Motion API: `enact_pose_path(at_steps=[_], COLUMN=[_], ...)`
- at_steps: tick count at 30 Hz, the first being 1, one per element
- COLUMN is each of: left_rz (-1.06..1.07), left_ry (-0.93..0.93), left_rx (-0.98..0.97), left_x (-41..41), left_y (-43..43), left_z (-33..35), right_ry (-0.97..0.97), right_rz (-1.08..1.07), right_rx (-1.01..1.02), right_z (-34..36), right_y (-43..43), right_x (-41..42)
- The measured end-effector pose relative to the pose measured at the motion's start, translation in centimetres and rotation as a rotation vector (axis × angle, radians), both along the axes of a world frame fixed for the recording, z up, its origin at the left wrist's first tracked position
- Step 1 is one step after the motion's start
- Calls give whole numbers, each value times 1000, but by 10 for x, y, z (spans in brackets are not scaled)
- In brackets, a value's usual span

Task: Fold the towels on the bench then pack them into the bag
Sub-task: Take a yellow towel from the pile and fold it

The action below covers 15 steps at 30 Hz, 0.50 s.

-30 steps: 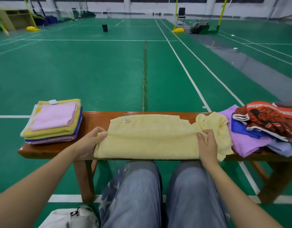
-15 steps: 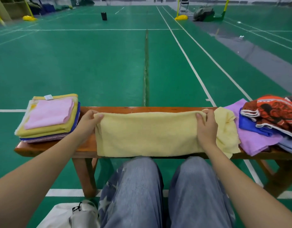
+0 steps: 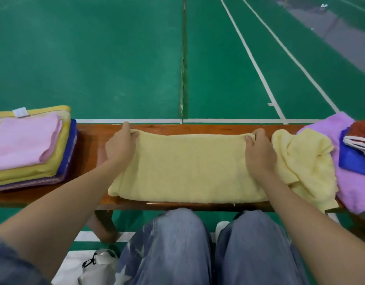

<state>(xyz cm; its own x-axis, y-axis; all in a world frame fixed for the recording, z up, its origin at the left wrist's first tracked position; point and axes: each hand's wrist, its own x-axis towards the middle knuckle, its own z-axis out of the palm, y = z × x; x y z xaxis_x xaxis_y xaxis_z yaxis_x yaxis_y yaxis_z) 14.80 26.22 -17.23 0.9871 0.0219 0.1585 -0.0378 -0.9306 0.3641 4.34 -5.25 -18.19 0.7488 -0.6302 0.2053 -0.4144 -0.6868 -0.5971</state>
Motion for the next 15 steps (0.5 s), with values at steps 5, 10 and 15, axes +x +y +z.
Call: enact_pose_path(at_steps=[5,10,15], left_rz=[7,27,-298], left_ry=[-83,-60,35], left_rx=[40,-18,-7], left_x=[3,-8,-40], left_y=[-1,9,24], left_z=[-17,-10,-9], right_ry=[49,36,174], right_rz=[-12,31,81], right_rx=[-105,-127,-123], right_z=[-5,-2,5], right_y=[-5,-5,-14], right_x=[4,-9,-34])
